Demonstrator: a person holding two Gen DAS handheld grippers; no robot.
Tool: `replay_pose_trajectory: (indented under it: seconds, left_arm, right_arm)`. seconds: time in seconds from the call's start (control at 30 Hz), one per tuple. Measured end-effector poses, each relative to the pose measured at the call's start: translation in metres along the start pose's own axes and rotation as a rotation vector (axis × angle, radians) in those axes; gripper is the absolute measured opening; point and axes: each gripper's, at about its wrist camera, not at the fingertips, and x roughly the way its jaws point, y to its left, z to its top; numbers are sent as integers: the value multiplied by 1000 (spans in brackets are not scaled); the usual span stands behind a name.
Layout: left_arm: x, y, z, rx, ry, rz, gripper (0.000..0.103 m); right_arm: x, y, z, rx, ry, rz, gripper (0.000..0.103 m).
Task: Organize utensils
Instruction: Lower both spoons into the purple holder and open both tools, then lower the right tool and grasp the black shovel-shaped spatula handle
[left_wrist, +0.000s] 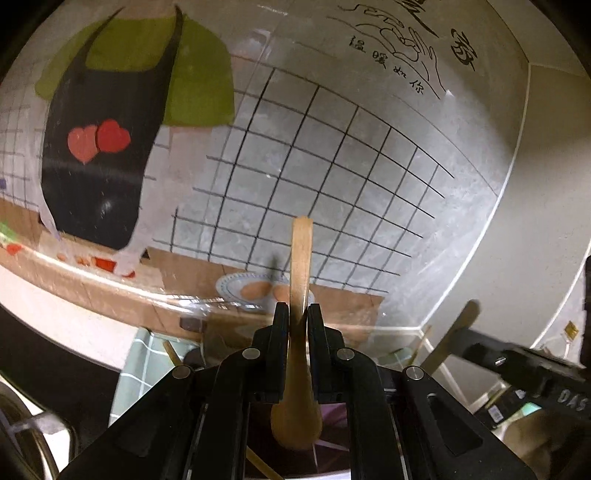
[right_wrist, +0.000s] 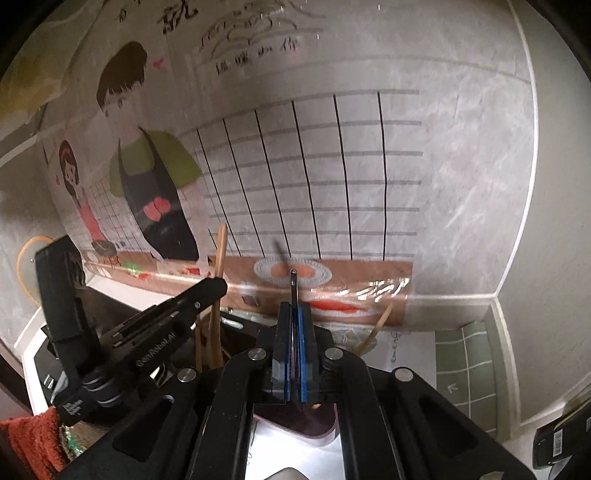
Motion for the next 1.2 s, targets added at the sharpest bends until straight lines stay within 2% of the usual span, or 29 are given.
replay_pose_trajectory:
  seconds: [0.03,0.17,0.23,0.33,0.47,0.57,0.7,0.93,1.03,1.13,1.2]
  left_arm:
    - [0,2,1,-12,12,-14,13]
    - [-16,5,13,-60,8,-30,35]
    - [-35,5,24,-82,-20,-27,37]
    - [-73,3,37,-104,-44,10,38]
    - [-122,-1,32,-93,-11,87,39]
    - [-157,-1,11,-75,44,138,39]
    - [-199,4,-30,-28,93,188,39]
    - [-243,37,-109,-68,203,313,43]
    - [-257,52,-133,-98,239,344,44]
    - [-274,66,-153,-159,248,365,44]
    - [-282,74,-164,-195,253,367,44]
  right_arm:
    - [3,-1,-1,3,22,14,4]
    - [4,-6,-4,33,66,65,9]
    - [-9,-6,-2,33,44,62,13]
    - [-41,-2,5,21,-1,62,14]
    - [-87,11,2,-21,-21,66,20]
    - [-103,22,-14,-33,37,95,22]
    - [-107,49,-65,-76,188,193,22]
    - [-57,111,-186,-209,511,281,22]
    - [-46,125,-218,-239,554,265,23]
    - [-31,126,-235,-169,592,243,23]
    - [-26,127,-240,-114,582,231,23]
